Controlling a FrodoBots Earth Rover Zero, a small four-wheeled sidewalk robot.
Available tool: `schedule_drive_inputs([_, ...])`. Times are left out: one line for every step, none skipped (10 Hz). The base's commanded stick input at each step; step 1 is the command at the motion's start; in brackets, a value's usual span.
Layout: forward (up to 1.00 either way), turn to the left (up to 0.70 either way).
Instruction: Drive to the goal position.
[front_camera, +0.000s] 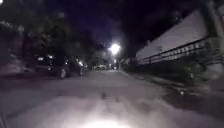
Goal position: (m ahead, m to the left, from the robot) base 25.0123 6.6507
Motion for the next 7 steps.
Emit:
schedule_drive_inputs([0.7, 0.0])
schedule_drive_inputs([0.7, 0.0])
schedule_drive_inputs([0.7, 0.0])
schedule_drive_inputs([0.7, 0.0])
schedule_drive_inputs([0.7, 0.0])
schedule_drive_inputs([0.7, 0.0])
schedule_drive_inputs([0.7, 0.0])
